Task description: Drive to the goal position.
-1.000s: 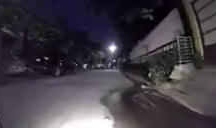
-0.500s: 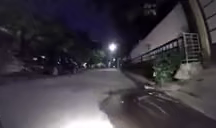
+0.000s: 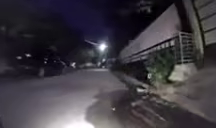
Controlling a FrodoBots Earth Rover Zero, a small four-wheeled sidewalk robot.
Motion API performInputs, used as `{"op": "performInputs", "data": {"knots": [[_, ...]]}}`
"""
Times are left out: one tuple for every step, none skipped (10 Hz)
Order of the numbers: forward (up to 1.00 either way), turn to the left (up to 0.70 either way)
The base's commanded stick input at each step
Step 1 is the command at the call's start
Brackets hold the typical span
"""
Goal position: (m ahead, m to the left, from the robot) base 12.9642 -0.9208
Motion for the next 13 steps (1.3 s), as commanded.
{"op": "performInputs", "data": {"knots": [[0.5,0.0],[0.5,0.0],[0.5,0.0],[0.5,0.0],[0.5,-0.03],[0.5,-0.06],[0.5,-0.1],[0.5,-0.14],[0.5,-0.18],[0.5,-0.22],[0.5,-0.25],[0.5,-0.29],[0.5,-0.33]]}}
